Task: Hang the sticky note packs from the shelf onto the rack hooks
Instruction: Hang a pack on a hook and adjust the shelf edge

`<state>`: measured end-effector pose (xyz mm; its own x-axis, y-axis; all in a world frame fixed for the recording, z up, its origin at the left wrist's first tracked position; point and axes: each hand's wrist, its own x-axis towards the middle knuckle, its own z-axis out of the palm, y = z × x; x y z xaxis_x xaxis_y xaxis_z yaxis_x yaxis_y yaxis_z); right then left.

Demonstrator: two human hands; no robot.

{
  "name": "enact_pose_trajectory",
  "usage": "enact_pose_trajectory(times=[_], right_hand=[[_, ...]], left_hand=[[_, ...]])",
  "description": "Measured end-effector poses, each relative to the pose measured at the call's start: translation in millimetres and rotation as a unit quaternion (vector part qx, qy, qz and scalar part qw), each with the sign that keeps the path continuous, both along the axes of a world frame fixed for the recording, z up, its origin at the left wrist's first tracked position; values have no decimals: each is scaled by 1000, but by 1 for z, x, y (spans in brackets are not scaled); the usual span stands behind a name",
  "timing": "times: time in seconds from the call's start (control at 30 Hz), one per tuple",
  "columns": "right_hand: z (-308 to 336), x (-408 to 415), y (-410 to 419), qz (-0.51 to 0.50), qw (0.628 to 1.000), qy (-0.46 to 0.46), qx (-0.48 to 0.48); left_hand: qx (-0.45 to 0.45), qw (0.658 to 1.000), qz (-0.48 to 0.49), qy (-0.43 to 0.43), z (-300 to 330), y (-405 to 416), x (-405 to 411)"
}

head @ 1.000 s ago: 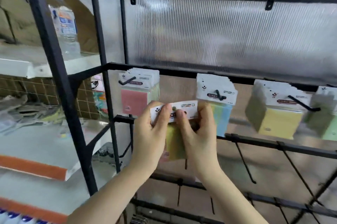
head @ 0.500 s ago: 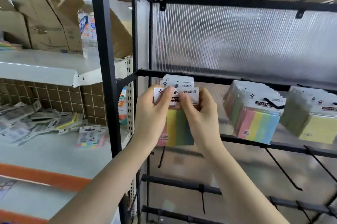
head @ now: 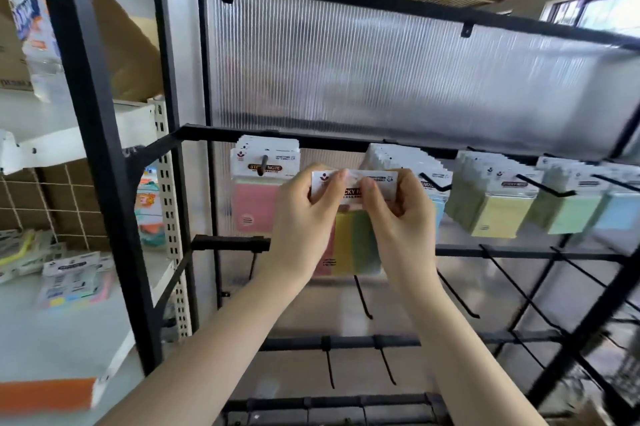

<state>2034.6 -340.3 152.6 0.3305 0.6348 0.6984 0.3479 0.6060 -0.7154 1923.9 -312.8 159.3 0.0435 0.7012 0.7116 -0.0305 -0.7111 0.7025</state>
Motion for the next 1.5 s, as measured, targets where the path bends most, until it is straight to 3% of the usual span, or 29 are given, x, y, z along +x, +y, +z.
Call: enact_pose_trajectory(times=[0.23,0.57,0.73,0.97,1.5], right_hand=[[-5,53,-16,-117,993,-1,29],[-6,99,-4,-119,993,24,-8],[-11,108,7,-92,996,3,-16],[-23,111,20,-133,991,10,-16],[-32,110,34,-192,973,50,-116]], left_hand=[[-19,998,-61,27,0,-2,66],[-17,996,-70,47,-1,5,111],[-23,998,-15,58,-12,15,114],[32,988,151,22,-32,26,114],[-61,990,118,39,-45,50,112]])
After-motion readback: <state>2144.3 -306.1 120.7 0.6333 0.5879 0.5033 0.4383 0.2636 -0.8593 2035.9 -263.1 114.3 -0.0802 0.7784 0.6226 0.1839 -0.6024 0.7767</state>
